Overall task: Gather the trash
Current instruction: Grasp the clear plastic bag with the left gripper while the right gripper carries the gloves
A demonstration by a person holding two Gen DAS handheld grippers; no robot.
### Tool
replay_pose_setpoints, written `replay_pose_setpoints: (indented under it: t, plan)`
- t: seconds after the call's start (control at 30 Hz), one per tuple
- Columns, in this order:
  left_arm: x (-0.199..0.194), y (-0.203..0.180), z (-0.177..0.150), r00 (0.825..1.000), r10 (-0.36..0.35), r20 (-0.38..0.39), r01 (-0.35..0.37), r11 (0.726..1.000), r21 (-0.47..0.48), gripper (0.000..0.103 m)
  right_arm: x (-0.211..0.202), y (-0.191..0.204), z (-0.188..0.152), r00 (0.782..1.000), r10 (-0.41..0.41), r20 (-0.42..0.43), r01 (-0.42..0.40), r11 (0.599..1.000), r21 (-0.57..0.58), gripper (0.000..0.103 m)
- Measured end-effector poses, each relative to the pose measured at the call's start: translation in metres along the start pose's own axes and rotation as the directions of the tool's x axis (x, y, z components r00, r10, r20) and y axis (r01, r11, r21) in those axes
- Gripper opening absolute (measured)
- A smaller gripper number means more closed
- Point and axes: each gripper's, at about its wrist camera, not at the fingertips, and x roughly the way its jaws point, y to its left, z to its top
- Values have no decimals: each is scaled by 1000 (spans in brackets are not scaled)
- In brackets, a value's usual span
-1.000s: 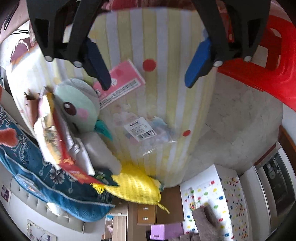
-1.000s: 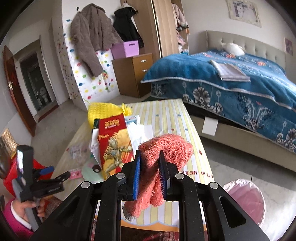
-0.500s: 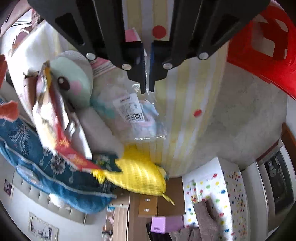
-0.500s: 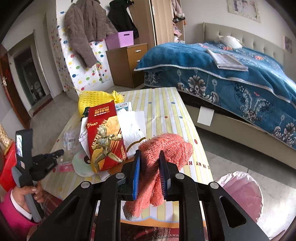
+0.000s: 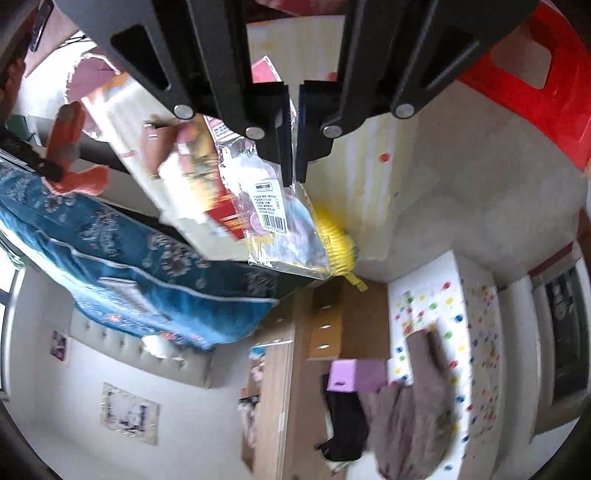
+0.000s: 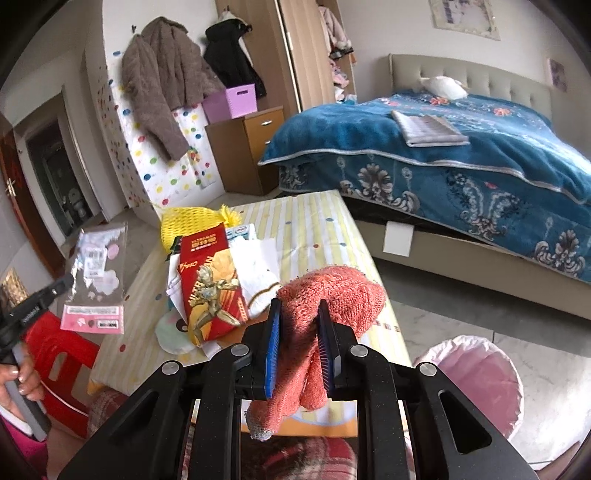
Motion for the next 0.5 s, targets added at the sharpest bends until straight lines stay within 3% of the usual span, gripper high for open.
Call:
replay_pose_setpoints:
  t: [0.27,0.5]
  plan:
    - [0,-88,1,992,-122,27,118,986,117,0,-45,-54,-19,994,-99,34,97,993,61,19]
    - [42,-183,-22,959,-272,-72,282,934,219,0,-67,-114,-41,978,-208,18,203,968,146,19]
